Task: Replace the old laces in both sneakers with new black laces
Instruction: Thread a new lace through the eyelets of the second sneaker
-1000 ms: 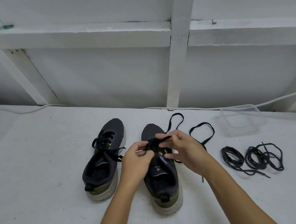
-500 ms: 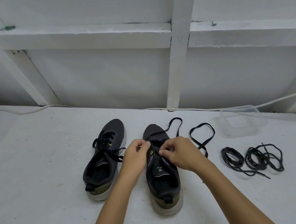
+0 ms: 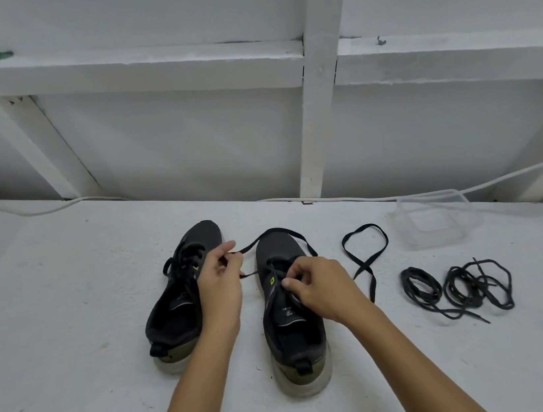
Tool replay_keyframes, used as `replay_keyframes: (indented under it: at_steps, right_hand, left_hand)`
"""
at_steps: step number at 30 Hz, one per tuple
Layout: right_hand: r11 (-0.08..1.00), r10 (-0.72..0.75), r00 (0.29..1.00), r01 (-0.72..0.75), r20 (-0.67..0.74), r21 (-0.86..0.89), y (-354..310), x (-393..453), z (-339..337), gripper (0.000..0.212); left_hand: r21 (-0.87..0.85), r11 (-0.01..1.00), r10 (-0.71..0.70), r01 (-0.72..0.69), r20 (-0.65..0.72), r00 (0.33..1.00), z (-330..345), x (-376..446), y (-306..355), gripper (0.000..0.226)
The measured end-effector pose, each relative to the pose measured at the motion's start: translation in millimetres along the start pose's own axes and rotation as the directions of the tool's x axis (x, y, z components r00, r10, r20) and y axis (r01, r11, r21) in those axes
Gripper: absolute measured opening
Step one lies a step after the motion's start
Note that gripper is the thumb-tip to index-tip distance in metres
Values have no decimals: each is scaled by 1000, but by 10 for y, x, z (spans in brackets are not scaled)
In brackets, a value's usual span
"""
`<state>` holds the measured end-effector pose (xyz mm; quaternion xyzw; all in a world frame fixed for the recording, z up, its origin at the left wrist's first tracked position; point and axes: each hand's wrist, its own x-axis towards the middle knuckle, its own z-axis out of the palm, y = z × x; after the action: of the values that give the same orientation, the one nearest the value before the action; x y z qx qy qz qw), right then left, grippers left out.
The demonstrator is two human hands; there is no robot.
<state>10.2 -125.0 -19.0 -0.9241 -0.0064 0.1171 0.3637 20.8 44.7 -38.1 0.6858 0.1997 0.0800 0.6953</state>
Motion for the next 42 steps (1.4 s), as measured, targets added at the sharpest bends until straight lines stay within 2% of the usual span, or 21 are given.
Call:
replay_keyframes:
  at_steps: [2, 4, 7, 10, 14, 16, 18, 19, 20, 21, 23, 24, 27, 29, 31, 32, 34, 36, 37, 38, 42]
  right_hand:
    - [999, -12, 1000, 13, 14, -51, -10, 12, 25, 10]
    - [996, -32, 999, 33, 18, -79, -16, 21, 20, 11]
    - [999, -27, 999, 27, 32, 22, -1, 23, -47, 14]
    - [982, -1, 998, -11, 65, 188, 4, 2, -109, 16]
    - [811, 41, 999, -26, -13, 584, -73, -30, -278, 23]
    - [648, 44, 997, 15, -57, 761, -91, -44, -347, 26]
    - [425, 62, 997, 5, -34, 905, -71, -62, -384, 29]
    - [404, 85, 996, -11, -25, 915, -51, -66, -400, 28]
    - [479, 118, 993, -36, -24, 877, -25, -70, -411, 25]
    - [614, 146, 989, -65, -33, 786, 0, -71, -411, 23]
    - [873, 144, 987, -96, -66, 477, 30, -76, -370, 21]
    - [938, 114, 991, -85, -66, 337, 36, -66, -332, 22]
    - [997, 58, 998, -59, 17, 43, -19, -42, -200, 16]
    - [999, 32, 999, -30, 39, -38, -56, -23, -213, 9]
    - [994, -24, 993, 12, 115, 106, -101, -34, -306, 14]
    - [948, -61, 982, 1, 176, 319, -119, -56, -366, 19]
    - [647, -152, 968, -54, 199, 761, -125, -95, -500, 29]
    - [376, -165, 974, -82, 154, 923, -84, -120, -606, 26]
    - [335, -142, 979, -91, 146, 938, -62, -121, -618, 20]
    - [353, -104, 982, -109, 155, 929, -52, -120, -603, 16]
    - [601, 121, 979, -206, 166, 772, 9, -6, -366, 20]
  left_hand:
    - [214, 976, -54, 41, 57, 997, 27, -3, -61, 23]
    - [316, 946, -131, 71, 173, 976, 55, -72, -124, 29]
    - [288, 953, -195, 99, 327, 925, 40, -203, -175, 74]
    - [321, 946, -160, 50, 325, 932, 46, -201, -211, 82]
    - [340, 940, -130, 29, 275, 953, 84, -262, -196, 65]
    - [311, 949, -135, 48, 263, 955, 105, -290, -190, 55]
    - [297, 954, -135, 49, 274, 952, 131, -309, -201, 60]
    - [281, 958, -135, 55, 273, 953, 151, -321, -204, 64]
    - [273, 960, -138, 64, 260, 956, 163, -331, -212, 65]
    - [255, 964, -134, 71, 241, 961, 172, -340, -222, 63]
    - [209, 972, -149, 109, 188, 971, 177, -348, -240, 59]
    - [191, 973, -159, 126, 168, 973, 178, -347, -245, 60]
    - [183, 971, -180, 152, 146, 973, 179, -356, -228, 69]
    - [186, 968, -193, 166, 136, 972, 176, -360, -219, 74]
    - [203, 965, -198, 168, 136, 971, 179, -354, -237, 74]
    - [212, 963, -195, 165, 134, 971, 181, -351, -238, 73]
    - [207, 963, -199, 170, 126, 972, 187, -339, -243, 68]
    - [199, 963, -208, 181, 127, 970, 194, -342, -246, 63]
    - [196, 964, -208, 181, 128, 970, 195, -344, -244, 62]
    - [199, 964, -205, 178, 129, 970, 197, -343, -245, 60]
    - [223, 966, -170, 133, 160, 972, 196, -357, -206, 53]
